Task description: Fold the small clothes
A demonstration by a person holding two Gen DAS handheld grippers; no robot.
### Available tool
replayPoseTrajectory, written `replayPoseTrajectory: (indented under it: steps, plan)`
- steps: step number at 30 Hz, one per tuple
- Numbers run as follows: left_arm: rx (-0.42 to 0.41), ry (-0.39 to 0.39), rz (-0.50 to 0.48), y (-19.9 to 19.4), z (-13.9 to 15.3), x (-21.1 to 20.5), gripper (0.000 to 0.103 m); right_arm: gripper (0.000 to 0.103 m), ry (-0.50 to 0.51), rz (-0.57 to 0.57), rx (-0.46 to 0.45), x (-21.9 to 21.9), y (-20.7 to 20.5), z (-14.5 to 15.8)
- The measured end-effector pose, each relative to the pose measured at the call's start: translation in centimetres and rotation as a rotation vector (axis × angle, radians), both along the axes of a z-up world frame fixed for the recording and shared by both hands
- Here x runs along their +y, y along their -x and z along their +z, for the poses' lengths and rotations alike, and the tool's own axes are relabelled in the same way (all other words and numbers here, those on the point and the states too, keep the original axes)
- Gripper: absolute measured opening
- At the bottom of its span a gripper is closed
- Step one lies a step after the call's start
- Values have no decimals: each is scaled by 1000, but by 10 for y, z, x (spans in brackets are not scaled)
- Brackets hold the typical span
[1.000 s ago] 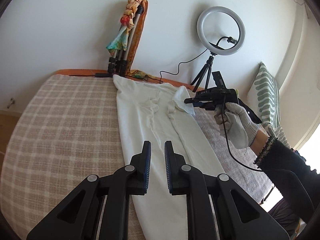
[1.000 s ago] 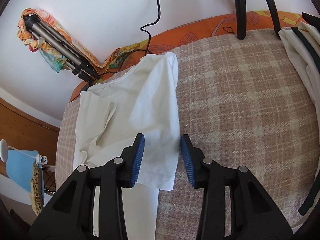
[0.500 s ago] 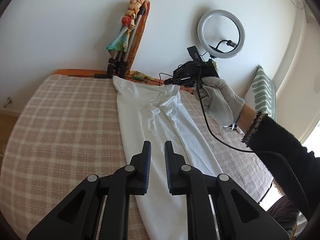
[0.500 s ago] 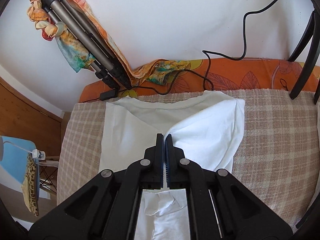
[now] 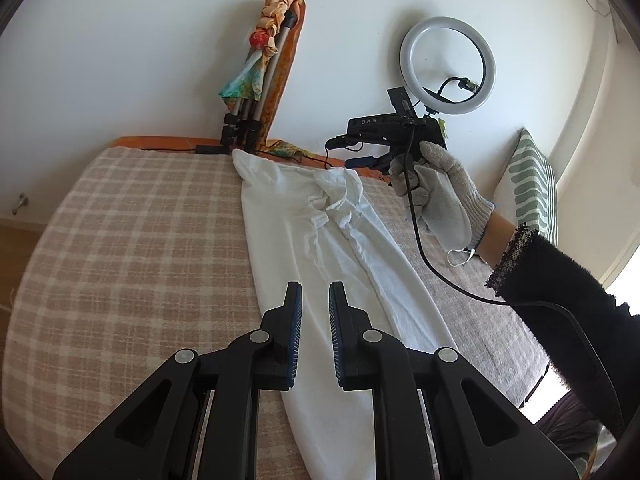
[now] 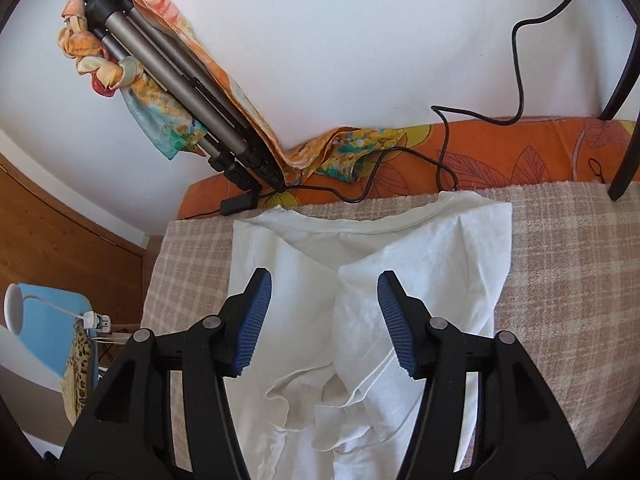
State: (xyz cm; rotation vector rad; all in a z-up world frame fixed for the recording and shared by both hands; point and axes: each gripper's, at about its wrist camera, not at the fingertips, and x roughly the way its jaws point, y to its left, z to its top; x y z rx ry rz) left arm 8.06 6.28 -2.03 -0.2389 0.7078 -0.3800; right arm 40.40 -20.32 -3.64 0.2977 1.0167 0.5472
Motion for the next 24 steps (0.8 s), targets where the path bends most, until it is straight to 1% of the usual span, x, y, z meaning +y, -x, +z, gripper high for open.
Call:
replayPoseTrajectory:
  steps: [2,4,8,11,13,17,19,21,24]
  plan:
    - [-5,-5,-5,3,1,-2,12,58,-26,-2,10,-14,15,2]
    - [-7,-3,-6,5,1,-4,12,58,-18,-10,16,-22,29,0]
    - [8,-25,-21,5,-2,-9,12,58,-38,-44,59,-41,64,-13]
    - [43,-9,-14,6,-10,-7,12,58,32,-31,41,-45,100,-16]
    - [64,-22,-13,7,-17,-7,12,58,72,-16,33,-51,127,-17]
    - [131,0,-25,11,-33,-8,12,58,120,-8,25,-73,176,-18]
    - [143,6,-32,16,-37,-14,12,58,115,-11,10,-86,190,-15]
    - [136,8,-53,22,-37,-27,12,58,109,-24,-19,-98,196,-10]
    - [106,-4,-123,31,-35,-57,12,57,103,-56,-67,-113,188,-2]
